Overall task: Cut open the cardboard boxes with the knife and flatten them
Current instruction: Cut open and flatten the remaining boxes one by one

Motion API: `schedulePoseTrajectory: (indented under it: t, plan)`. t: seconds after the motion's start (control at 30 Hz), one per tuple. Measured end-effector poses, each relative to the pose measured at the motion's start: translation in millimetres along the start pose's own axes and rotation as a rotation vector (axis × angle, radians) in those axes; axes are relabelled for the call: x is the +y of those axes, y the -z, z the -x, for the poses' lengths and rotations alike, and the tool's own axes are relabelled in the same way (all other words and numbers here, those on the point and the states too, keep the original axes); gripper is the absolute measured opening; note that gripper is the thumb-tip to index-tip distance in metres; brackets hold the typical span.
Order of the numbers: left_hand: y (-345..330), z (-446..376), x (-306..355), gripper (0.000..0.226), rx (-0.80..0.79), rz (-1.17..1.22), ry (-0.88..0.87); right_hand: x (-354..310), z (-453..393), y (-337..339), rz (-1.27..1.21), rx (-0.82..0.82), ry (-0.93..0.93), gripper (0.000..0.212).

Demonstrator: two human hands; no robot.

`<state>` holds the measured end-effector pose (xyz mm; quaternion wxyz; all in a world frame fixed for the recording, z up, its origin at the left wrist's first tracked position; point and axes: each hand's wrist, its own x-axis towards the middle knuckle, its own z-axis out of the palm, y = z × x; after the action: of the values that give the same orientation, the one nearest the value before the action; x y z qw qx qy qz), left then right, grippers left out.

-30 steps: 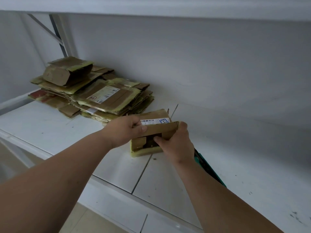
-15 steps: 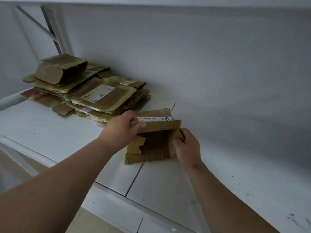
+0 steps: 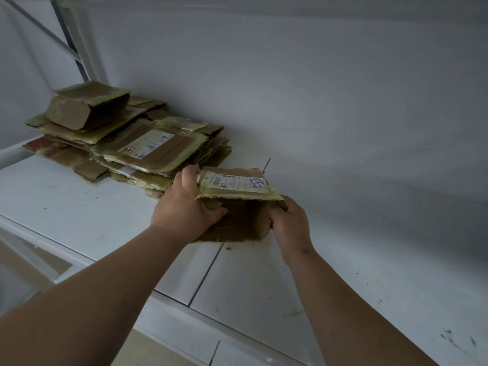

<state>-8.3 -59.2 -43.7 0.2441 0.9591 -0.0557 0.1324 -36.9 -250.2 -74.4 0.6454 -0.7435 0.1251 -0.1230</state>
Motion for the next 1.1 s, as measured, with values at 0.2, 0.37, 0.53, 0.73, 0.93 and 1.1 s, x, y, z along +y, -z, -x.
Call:
schedulePoseTrajectory:
  t: [0.2, 0.37, 0.53, 0.73, 0.93, 1.1]
  plan:
    - [19.4, -6.1, -0.7, 0.062, -0.216, 0.109, -0.045, -2.4, -1.3, 9.3, -0.226, -0.01, -0.126, 0.022]
    - [21.5, -12.5, -10.3, 0.037, -0.411, 0.058, -0.117, -0.2, -8.8, 17.8, -0.583, -0.017, -0.334, 0.033]
    - [19.2, -10.6, -24.2, 0.042, -0.525, -0.053, -0.144, -1.9, -4.0, 26.4, -0.723, -0.113, -0.44, 0.045]
    - [17.1, -5.2, -34.1, 0.045, -0.627, -0.124, -0.176, -2.8, 4.4, 26.8, -0.542, -0.171, -0.487, 0.036]
    - [28.4, -1.5, -27.5, 0.045, -0.746, -0.205, -0.19, -1.2, 14.3, 22.7, -0.241, -0.186, -0.436, 0.035]
    - [29.2, 2.7, -24.3, 0.05, -0.831, -0.123, -0.108, 7.2, 24.6, 24.0, -0.037, -0.222, -0.44, 0.046]
